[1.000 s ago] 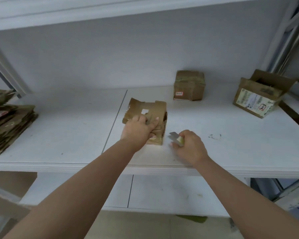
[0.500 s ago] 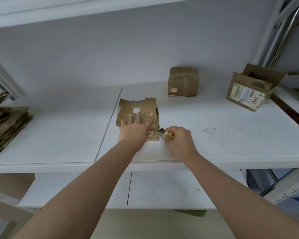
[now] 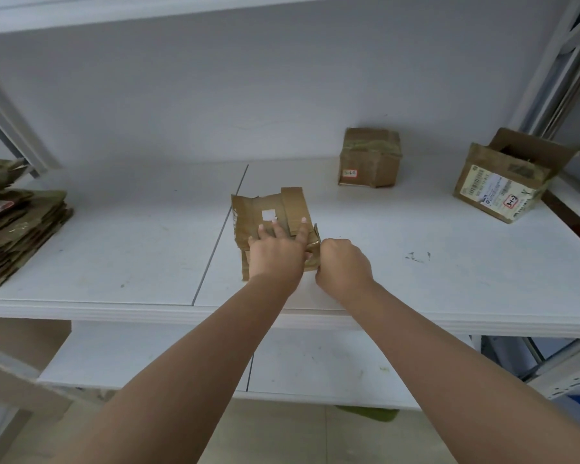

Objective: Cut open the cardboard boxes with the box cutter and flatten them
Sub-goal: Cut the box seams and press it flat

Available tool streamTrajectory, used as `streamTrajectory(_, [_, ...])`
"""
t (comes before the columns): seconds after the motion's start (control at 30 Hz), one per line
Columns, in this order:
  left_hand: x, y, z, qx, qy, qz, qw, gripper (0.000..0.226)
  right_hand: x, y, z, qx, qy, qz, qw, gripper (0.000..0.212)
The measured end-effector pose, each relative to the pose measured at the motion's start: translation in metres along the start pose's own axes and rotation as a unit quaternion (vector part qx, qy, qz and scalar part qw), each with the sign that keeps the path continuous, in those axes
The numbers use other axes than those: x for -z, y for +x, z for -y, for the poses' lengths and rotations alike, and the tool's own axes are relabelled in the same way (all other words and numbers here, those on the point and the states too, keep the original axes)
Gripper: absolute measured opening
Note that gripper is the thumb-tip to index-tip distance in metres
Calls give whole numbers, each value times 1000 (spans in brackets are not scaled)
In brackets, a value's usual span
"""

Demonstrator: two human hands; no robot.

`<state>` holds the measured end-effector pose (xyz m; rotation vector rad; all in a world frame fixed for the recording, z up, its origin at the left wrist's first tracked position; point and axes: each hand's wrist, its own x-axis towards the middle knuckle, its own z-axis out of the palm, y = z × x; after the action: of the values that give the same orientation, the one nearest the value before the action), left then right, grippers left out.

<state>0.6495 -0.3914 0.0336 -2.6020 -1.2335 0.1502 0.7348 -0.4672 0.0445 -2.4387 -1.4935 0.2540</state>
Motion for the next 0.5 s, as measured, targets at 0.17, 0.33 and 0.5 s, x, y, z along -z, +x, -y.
streamTrajectory(0.17, [0,6,6,-10,-2,16,1000,62,-18,-4,-3,-15,16,14,1000,16])
streamTrajectory(0.33, [2,15,16,-33,0,32,999,62,-31,-8,-28,-26,73,-13,997,17])
streamTrajectory(0.5, [3,15,24,-32,-41,21,998,66,-25,-5,-52,-50,96,-5,994,17])
